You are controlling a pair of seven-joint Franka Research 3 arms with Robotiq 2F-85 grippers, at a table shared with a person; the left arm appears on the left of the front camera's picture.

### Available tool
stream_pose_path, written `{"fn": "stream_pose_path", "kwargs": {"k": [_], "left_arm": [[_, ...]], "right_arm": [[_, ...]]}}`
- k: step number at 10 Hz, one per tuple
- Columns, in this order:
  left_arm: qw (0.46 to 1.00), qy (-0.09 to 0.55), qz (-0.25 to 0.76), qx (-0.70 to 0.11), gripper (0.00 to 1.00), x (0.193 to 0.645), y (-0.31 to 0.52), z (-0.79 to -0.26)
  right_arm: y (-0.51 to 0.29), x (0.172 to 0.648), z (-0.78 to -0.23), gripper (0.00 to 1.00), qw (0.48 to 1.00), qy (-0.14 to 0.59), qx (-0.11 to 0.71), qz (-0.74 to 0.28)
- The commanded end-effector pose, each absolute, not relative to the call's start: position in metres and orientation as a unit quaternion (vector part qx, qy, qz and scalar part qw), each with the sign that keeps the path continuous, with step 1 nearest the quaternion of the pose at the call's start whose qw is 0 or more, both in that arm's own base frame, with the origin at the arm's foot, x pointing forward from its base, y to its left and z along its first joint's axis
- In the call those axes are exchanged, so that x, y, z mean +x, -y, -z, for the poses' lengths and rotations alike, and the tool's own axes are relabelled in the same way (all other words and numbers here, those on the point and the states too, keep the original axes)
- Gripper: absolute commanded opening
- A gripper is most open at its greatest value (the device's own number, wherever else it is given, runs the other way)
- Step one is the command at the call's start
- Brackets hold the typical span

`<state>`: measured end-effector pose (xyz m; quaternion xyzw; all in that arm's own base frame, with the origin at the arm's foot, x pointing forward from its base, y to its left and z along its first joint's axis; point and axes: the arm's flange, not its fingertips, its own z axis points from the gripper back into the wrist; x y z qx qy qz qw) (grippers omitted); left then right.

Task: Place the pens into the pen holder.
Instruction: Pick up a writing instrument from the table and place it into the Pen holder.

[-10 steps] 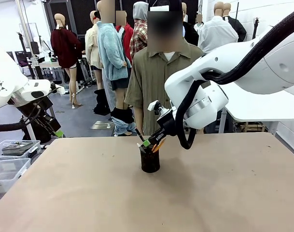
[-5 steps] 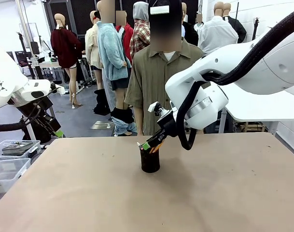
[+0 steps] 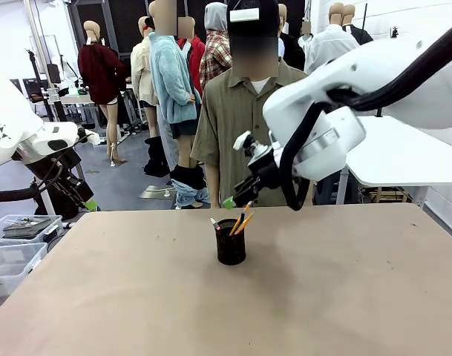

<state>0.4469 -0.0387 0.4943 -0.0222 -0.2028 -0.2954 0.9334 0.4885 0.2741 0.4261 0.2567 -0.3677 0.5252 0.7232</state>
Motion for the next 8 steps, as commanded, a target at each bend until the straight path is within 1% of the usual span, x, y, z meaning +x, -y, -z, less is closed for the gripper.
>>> {"fn": "stream_pose_path", "kwargs": {"k": [1, 2, 4, 5, 6, 8], "left_arm": [[0.934, 0.205, 0.292, -0.014, 0.54, 0.448, 0.038, -0.495], [0.934, 0.205, 0.292, -0.014, 0.54, 0.448, 0.038, -0.495], [0.934, 0.205, 0.292, -0.014, 0.54, 0.448, 0.038, -0.495], [0.934, 0.205, 0.292, -0.014, 0.54, 0.448, 0.038, -0.495], [0.934, 0.205, 0.292, -0.014, 0.54, 0.448, 0.038, -0.495], [0.934, 0.205, 0.292, -0.014, 0.54, 0.448, 0.038, -0.495]], "right_arm": [[-0.245, 0.457, -0.444, 0.89, 0.699, 0.428, 0.219, -0.529], [-0.23, 0.447, -0.454, 0.89, 0.697, 0.434, 0.211, -0.531], [-0.179, 0.429, -0.472, 0.89, 0.726, 0.441, 0.186, -0.493], [-0.147, 0.421, -0.478, 0.89, 0.743, 0.459, 0.171, -0.456], [-0.118, 0.413, -0.48, 0.89, 0.751, 0.453, 0.166, -0.45], [-0.08, 0.41, -0.468, 0.89, 0.772, 0.432, 0.178, -0.43]]}}
